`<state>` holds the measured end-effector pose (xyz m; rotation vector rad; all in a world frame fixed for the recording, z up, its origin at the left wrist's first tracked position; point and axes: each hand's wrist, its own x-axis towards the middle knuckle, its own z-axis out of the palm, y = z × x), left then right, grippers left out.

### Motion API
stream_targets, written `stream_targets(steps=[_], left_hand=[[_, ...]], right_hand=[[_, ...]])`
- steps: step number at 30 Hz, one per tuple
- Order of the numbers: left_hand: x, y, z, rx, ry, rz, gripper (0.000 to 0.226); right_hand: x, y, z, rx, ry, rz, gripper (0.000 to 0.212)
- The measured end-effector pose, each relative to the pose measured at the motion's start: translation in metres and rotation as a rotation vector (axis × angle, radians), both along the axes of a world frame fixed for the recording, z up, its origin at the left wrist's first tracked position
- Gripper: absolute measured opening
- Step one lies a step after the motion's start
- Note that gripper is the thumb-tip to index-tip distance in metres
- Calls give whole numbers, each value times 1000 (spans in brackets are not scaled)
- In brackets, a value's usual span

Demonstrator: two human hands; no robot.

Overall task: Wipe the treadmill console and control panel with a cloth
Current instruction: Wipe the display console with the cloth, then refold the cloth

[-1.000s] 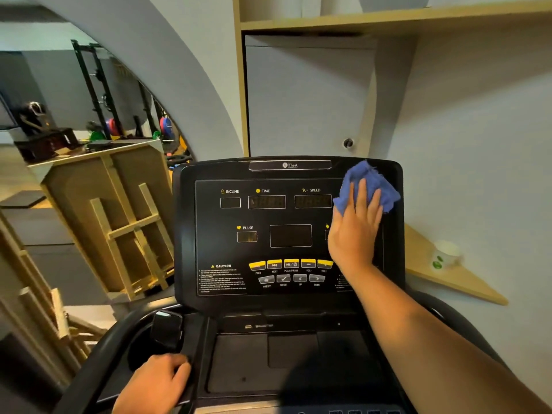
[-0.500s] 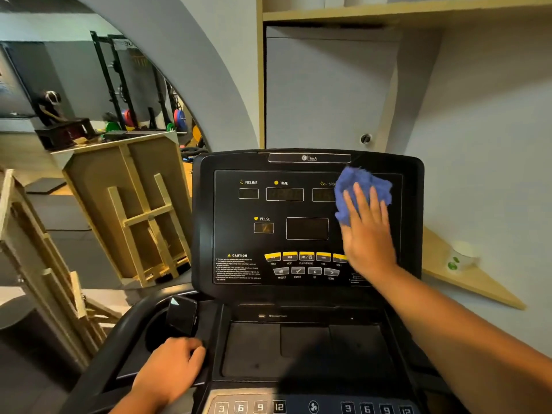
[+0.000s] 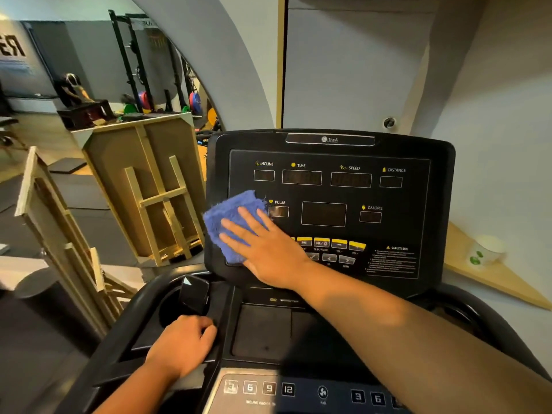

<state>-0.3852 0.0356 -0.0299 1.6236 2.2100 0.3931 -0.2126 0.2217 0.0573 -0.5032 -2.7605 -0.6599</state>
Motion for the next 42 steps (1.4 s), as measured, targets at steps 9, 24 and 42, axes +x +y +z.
stream_targets(steps=[9,24,42], left_hand=[[3,-2,6,-10,9,-5,39],[7,-6,12,-44,-4,5,41],[105,-41,122,219,-648,-206,22]], right_hand=[[107,5,-22,-81,-174,44,56],[275,-13,-44,-171,135,-534,63],[204,-202,57,-1828,1615,-401,41]])
